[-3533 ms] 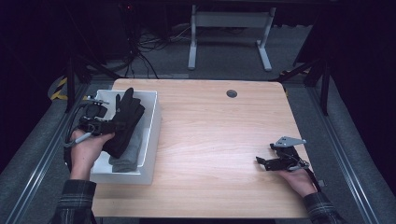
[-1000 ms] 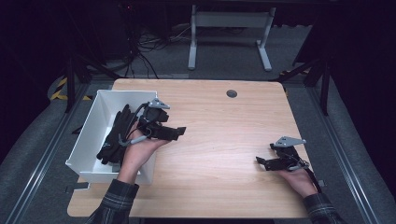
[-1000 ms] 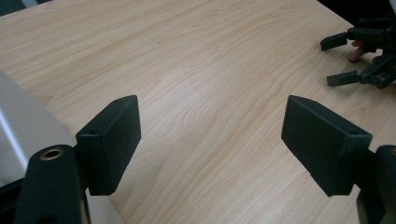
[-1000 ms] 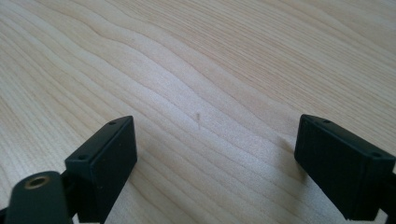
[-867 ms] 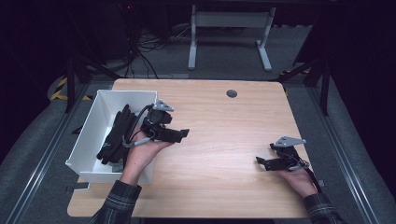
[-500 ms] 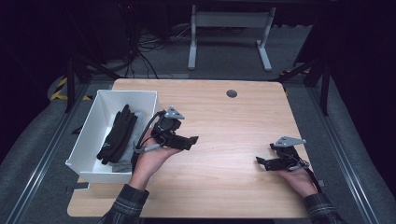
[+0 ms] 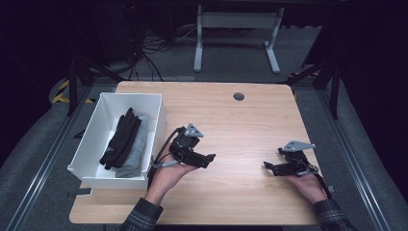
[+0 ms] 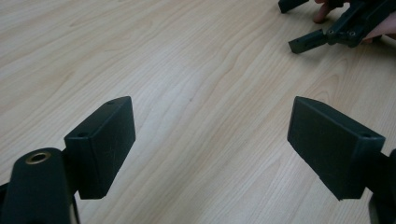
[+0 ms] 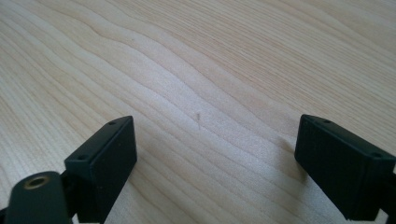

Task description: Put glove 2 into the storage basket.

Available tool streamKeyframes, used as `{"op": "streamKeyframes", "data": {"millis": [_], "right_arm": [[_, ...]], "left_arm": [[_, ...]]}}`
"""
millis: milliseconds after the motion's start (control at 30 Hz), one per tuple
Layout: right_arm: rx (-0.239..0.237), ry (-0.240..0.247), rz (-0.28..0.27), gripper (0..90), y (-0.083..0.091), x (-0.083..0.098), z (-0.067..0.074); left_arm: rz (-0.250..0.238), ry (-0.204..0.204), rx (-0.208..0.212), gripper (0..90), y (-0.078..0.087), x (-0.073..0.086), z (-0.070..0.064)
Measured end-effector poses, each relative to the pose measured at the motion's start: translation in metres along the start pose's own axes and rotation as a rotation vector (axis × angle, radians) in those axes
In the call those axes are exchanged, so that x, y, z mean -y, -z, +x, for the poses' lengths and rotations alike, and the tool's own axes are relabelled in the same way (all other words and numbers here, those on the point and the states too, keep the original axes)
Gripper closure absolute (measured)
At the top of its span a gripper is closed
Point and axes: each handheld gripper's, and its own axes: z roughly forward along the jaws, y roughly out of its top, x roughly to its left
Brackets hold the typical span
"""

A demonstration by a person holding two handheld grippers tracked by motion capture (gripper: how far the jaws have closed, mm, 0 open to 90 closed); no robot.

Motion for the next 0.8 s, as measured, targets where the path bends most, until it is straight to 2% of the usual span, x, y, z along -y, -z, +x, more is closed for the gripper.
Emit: {"op": "streamKeyframes", "data": {"millis": [400, 800], "right_arm": [[-0.001, 0.001, 0.0, 13.0, 0.0, 0.0, 0.0], [-0.001, 0.001, 0.0, 12.9, 0.0, 0.0, 0.0]], "left_arm": [[0.014, -0.055, 0.016, 14.7, -0.026, 0.019, -0.013], [0.032, -0.082, -0.021, 14.2, -0.049, 0.039, -0.02]]}}
